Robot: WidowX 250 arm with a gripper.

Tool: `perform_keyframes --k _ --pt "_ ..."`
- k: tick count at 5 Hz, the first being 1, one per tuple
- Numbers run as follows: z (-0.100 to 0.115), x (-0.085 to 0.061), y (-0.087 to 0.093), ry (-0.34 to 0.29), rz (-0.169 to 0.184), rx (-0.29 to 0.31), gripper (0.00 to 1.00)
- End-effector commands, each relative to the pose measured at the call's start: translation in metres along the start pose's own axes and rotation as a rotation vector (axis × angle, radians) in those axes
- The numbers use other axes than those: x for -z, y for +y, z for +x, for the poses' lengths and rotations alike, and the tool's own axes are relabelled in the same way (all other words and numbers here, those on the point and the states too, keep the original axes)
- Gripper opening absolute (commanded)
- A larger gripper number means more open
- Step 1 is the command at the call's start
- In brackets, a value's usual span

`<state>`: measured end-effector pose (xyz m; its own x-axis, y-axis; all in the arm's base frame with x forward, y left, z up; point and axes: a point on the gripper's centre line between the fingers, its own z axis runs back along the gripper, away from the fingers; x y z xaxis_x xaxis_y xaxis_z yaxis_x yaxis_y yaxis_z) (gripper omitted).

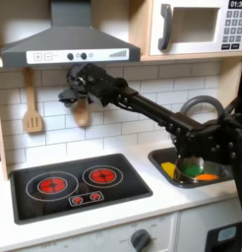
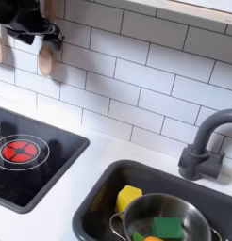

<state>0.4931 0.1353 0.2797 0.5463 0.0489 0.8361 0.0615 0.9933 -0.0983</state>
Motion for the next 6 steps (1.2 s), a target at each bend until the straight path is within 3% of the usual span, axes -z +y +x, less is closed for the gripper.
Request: perform_keyframes --k 1,4,6 --pt "-0.004 0.001 0.001 -0.011 0.001 -0.014 0.00" --pt "-0.005 -0.011 -0.011 -0.062 -0.041 -0.001 0.00" --pt "-0.006 -0.016 -0.010 -0.074 -0.041 0.007 0.00"
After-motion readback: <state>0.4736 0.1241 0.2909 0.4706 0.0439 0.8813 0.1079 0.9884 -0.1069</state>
